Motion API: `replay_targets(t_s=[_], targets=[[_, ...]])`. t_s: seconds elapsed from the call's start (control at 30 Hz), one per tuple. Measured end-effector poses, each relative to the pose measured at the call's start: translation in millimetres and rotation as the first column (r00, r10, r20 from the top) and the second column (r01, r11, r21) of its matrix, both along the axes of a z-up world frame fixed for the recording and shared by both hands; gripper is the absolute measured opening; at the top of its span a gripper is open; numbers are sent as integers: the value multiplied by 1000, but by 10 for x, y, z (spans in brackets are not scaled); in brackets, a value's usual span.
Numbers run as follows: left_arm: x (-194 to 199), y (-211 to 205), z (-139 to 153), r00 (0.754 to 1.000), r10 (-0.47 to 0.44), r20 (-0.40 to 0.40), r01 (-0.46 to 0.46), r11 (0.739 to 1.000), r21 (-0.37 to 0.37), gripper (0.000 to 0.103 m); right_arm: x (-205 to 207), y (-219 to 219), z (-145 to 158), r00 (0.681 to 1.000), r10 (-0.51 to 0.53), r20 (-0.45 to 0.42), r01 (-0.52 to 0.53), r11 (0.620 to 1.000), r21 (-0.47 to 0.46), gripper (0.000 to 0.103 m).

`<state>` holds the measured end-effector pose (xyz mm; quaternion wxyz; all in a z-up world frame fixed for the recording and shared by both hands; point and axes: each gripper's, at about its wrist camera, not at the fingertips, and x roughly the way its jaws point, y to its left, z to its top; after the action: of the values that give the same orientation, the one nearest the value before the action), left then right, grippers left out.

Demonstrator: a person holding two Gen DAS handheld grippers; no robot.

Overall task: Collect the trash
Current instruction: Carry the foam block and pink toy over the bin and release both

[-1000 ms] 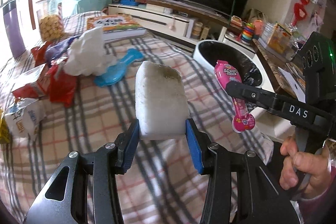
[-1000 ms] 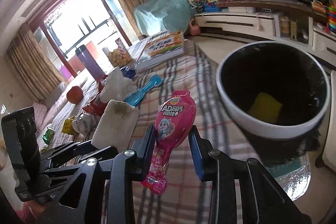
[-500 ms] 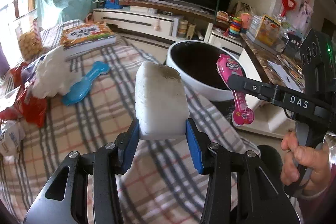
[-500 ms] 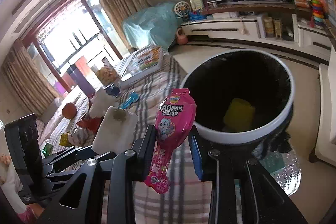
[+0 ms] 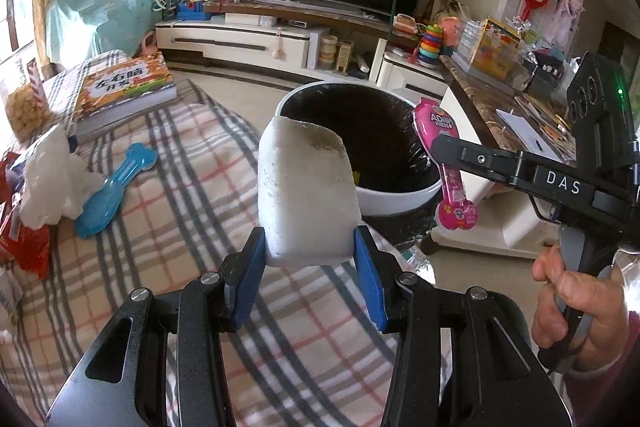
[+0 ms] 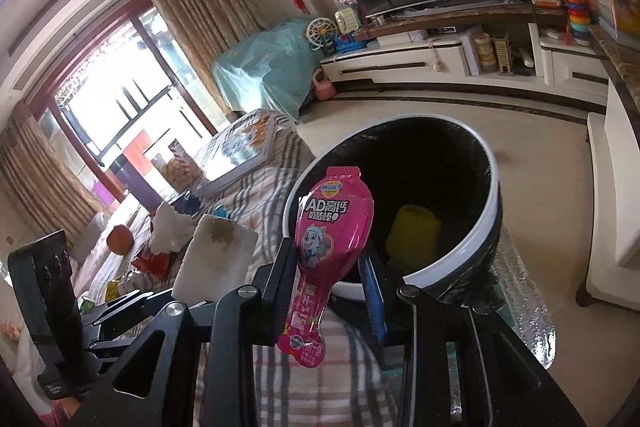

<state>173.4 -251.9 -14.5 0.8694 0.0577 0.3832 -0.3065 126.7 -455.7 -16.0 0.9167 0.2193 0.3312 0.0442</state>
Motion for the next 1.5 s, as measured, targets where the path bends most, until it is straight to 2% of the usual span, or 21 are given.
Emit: replay_targets(t_s=[0.6, 1.5], targets=[[274, -394, 44, 999, -39, -5, 39, 999, 8, 43, 217, -365, -55, 999, -48, -20, 48, 999, -3, 32], [578, -698, -20, 998, -57, -35, 58, 998, 24, 47, 578, -531, -125, 996, -55, -66, 52, 998, -48, 35]])
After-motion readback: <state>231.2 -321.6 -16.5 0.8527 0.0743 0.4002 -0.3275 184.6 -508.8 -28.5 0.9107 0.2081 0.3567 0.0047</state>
